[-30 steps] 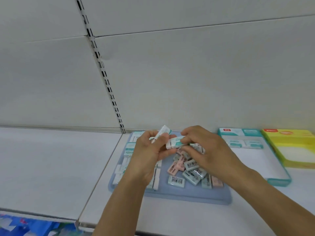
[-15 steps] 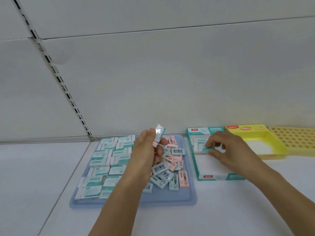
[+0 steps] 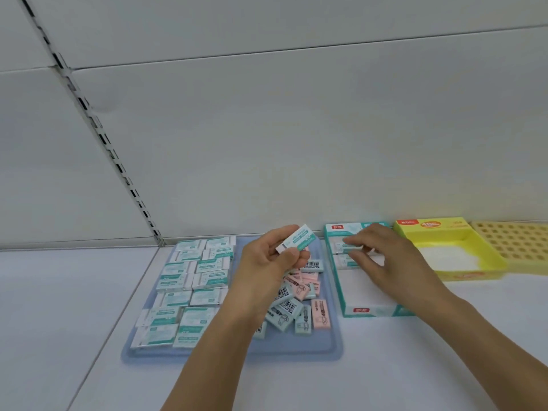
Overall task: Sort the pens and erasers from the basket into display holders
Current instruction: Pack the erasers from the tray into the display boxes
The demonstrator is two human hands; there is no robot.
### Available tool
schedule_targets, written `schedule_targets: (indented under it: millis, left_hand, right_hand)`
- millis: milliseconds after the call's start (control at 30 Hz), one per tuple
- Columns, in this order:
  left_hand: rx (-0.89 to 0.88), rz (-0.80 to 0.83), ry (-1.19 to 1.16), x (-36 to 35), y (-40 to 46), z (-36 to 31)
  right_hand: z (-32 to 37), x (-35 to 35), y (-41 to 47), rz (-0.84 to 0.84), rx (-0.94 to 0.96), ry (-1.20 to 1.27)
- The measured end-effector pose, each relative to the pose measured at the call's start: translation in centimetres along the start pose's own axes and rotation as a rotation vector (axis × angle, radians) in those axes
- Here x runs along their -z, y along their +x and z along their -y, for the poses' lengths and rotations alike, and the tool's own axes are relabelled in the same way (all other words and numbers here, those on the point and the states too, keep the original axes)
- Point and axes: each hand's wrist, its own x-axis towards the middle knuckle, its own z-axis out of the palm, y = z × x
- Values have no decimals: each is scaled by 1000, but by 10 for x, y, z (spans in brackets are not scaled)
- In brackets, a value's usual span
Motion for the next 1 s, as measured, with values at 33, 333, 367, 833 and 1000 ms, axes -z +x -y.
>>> schedule_targets:
  millis: [33, 333, 367, 833, 1000]
  left_hand:
    - [2, 27, 6, -1, 1, 0]
    - [-11, 212, -96, -26, 10, -11]
    - [-14, 204, -63, -30, 15, -12]
    - [-480, 179, 1385, -76, 60, 15]
    - [-544, 166, 1468, -79, 60, 20]
  right_hand:
    - [7, 3, 0, -37, 21, 68]
    - [25, 25, 11, 6, 380, -206]
    - [19, 28, 9, -11, 352, -240]
    - [-18, 39, -5, 314, -32, -651]
    - [-18, 34, -2, 327, -72, -654]
